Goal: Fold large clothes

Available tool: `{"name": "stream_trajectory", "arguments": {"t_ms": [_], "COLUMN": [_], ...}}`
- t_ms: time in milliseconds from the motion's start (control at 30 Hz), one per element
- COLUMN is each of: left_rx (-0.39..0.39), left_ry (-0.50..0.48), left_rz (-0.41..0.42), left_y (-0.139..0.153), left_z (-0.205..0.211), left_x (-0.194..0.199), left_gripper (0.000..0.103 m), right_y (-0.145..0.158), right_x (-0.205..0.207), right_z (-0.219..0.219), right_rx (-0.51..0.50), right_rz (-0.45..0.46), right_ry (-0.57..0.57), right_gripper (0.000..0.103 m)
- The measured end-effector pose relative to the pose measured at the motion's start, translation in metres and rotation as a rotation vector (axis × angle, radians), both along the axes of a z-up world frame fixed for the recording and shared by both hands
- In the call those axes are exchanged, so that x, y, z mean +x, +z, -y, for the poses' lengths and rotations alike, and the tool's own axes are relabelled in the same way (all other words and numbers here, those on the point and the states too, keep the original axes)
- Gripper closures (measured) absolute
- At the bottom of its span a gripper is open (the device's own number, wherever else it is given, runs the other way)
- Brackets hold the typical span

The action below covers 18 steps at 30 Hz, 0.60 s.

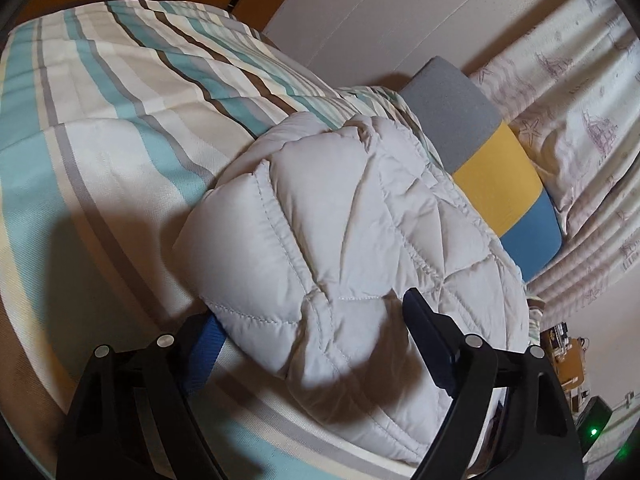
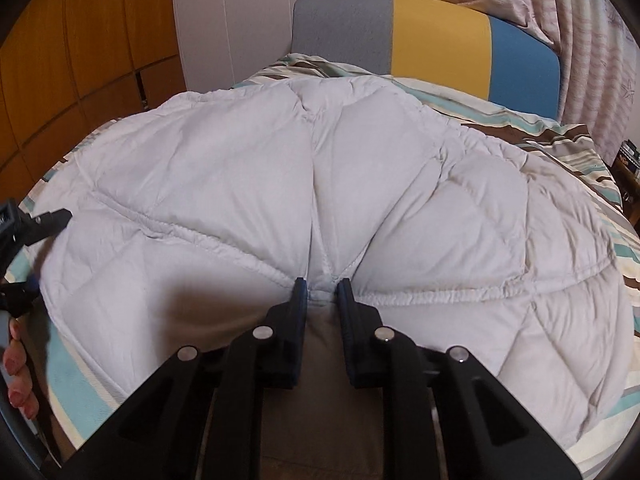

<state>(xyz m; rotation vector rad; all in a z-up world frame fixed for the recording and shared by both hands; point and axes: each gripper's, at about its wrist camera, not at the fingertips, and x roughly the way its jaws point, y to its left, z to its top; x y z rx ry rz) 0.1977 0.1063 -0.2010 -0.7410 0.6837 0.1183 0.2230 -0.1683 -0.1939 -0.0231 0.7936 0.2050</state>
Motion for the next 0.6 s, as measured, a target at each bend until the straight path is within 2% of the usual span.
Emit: {"name": "stream_trajectory", "arguments": {"t_ms": [167, 200, 267, 333, 367, 400, 433, 467, 500, 600], "left_rx": [-0.049, -0.065, -0.125, -0.163, -0.194, -0.26, -0.291, -0.329, -0.325, -0.248], "left_ry": [0.06, 0.05, -0.028, -0.079, -0.075, -0.042, -0.025, -0.009, -0.007, -0.021], "left_rz": [0.023, 0.029, 0.054, 0.07, 0.068, 0.054, 0.046, 0.042, 0.039, 0.06], "left_y": [-0.001, -0.002, -0.003, -0.004, -0.008, -0.015, -0.019, -0.02, -0.018, -0.001], "left_z": [0.004, 0.006, 0.013, 0.016, 0.012, 0.002, -0.004, -0.007, -0.007, 0.001], "left_x": [0.002, 0.003, 0.008, 0.013, 0.015, 0.016, 0.016, 0.018, 0.019, 0.021], "left_gripper": [0.02, 0.02, 0.023, 0.033, 0.037, 0.05, 0.056, 0.057, 0.059, 0.072], "right_y": [-0.004, -0.005, -0.004, -0.002, -0.001, -0.001, -0.001, -0.001, -0.001, -0.001], "right_x": [-0.002, -0.003, -0.005, -0.006, -0.007, -0.009, -0.01, -0.011, -0.011, -0.011], "right_z": [0.001, 0.002, 0.005, 0.007, 0.008, 0.01, 0.01, 0.01, 0.011, 0.01], "right_rx": [0.008, 0.012, 0.018, 0.028, 0.034, 0.042, 0.044, 0.045, 0.045, 0.047], "right_rz": [0.008, 0.01, 0.013, 0.013, 0.012, 0.011, 0.01, 0.01, 0.01, 0.005], "right_ry": [-0.003, -0.004, -0.006, -0.012, -0.016, -0.02, -0.021, -0.021, -0.02, -0.02], "right_gripper": [0.087, 0.087, 0.087, 0.088, 0.088, 0.088, 0.088, 0.088, 0.088, 0.088]}}
